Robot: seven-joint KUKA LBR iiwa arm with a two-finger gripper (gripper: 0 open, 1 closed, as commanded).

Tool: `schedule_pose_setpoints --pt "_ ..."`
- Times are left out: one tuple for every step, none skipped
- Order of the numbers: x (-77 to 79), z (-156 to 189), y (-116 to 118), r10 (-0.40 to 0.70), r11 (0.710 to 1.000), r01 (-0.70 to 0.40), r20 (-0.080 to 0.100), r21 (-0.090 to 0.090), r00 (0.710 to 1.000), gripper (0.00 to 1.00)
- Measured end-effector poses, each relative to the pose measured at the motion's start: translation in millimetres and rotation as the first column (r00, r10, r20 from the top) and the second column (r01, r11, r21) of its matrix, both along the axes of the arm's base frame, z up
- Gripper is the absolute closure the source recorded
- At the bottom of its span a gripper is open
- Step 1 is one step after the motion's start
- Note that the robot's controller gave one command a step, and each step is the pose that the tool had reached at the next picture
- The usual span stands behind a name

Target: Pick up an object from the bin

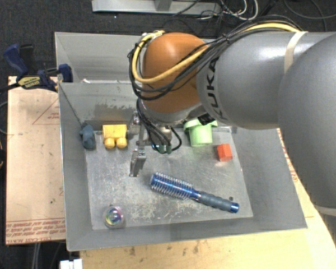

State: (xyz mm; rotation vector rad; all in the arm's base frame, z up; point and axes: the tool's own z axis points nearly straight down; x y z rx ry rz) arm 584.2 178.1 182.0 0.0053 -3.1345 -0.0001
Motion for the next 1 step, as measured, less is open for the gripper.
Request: schedule_pose_setpoints --pt "-41.2 9.2 -127.3 0.243 0.970 -0.243 0.005 -0.002 0.970 0.00"
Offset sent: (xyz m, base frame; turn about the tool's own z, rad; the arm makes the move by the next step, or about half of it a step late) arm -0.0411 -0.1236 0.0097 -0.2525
